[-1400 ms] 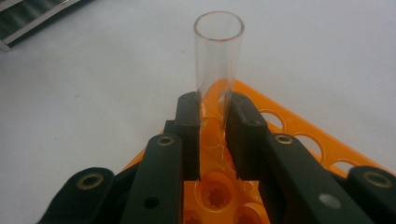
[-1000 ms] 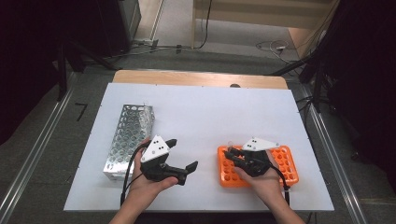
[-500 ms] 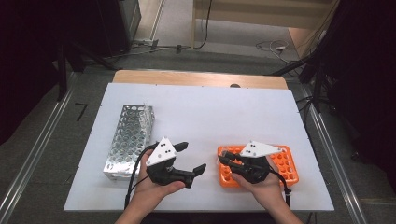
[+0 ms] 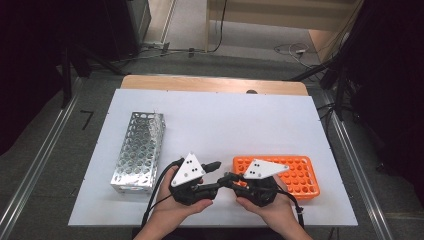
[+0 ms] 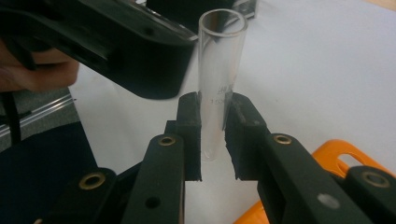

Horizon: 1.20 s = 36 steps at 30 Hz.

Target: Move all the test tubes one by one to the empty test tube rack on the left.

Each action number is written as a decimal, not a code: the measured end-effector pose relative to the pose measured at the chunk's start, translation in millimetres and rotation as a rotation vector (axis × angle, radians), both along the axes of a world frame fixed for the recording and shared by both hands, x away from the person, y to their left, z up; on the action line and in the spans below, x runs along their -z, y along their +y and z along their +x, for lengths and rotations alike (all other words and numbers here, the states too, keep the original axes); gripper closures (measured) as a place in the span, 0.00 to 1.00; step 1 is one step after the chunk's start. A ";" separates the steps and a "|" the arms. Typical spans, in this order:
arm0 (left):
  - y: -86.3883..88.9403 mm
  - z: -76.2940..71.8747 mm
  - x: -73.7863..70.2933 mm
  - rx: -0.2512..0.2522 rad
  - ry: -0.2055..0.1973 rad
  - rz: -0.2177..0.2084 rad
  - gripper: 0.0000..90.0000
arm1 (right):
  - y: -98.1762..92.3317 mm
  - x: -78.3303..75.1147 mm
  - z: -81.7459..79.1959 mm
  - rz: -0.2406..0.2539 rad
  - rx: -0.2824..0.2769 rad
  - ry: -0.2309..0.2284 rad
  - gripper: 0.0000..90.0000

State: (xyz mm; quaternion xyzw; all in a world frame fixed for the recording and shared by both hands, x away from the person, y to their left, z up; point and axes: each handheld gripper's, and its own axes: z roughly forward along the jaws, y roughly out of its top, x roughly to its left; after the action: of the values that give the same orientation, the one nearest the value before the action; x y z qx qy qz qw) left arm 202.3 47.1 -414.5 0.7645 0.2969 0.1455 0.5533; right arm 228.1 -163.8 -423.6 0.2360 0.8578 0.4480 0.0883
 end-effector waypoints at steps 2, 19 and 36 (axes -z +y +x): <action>-1.7 -0.5 0.6 0.004 -0.003 0.006 0.66 | 1.7 -0.7 -1.9 0.000 -0.012 0.001 0.82; 0.6 1.6 -1.5 0.023 -0.013 -0.008 0.84 | 2.9 -1.9 -3.9 0.022 -0.036 0.009 0.82; 25.2 12.6 -10.2 -0.036 -0.027 -0.037 0.85 | -12.5 -3.9 5.2 0.075 -0.022 0.012 0.37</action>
State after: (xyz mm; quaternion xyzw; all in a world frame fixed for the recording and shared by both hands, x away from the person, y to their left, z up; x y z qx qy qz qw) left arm 214.9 72.3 -404.3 0.7466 0.3058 0.1602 0.5686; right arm 233.3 -176.3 -419.8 0.2324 0.8434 0.4794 0.0691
